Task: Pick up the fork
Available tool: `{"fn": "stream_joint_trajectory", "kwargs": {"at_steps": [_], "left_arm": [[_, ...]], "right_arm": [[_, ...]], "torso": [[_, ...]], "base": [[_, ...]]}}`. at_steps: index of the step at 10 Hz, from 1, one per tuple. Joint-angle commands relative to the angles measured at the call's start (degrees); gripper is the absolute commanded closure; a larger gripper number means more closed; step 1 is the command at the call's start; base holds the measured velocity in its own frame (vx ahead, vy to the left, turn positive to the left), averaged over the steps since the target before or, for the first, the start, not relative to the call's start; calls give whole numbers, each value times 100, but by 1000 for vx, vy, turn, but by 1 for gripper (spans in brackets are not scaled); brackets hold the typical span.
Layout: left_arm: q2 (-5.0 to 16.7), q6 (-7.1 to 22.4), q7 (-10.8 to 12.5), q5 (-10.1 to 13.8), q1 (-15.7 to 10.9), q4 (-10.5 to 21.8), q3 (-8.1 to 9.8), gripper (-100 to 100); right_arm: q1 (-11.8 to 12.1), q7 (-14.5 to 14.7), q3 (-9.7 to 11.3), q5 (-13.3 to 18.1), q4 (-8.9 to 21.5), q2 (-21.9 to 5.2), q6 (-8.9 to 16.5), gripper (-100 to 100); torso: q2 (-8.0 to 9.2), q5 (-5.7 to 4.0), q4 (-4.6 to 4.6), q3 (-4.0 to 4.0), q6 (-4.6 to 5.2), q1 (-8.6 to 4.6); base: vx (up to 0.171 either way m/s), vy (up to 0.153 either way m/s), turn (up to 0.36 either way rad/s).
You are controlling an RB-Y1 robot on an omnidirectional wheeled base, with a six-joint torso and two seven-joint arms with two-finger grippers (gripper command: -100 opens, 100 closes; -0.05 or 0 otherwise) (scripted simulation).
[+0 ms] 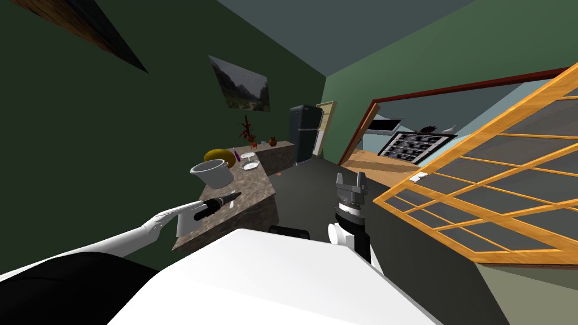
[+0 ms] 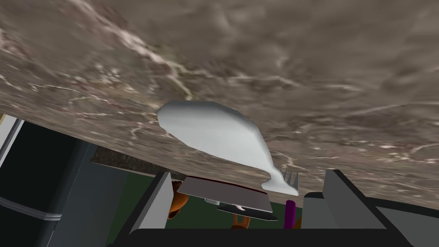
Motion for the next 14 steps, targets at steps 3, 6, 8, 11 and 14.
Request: {"fn": "stream_joint_trajectory", "kwargs": {"at_steps": [3, 6, 8, 11, 14], "left_arm": [[0, 0, 0, 0, 0, 0, 0, 100], [-4, 5, 9, 5, 1, 2, 1, 100], [-5, 3, 10, 6, -1, 0, 2, 0], [-249, -382, -94, -24, 551, 101, 542, 100], [-373, -573, -141, -36, 1027, 151, 904, 100]], "right_arm": [[0, 0, 0, 0, 0, 0, 0, 0], [0, 0, 0, 0, 0, 0, 0, 0], [0, 0, 0, 0, 0, 0, 0, 0], [0, 0, 0, 0, 0, 0, 0, 0], [0, 0, 0, 0, 0, 0, 0, 0]], "torso": [[-3, -1, -1, -2, 1, -4], [-1, -2, -1, -1, 5, -3], [0, -2, -1, -1, 3, -2], [10, 5, -3, 3, -3, 15], [14, 11, -8, 3, -16, 27]], "base": [[6, -8, 20], [-1, 1, 4], [0, 0, 0], [-15, 20, -53], [-6, 7, -22]]}}
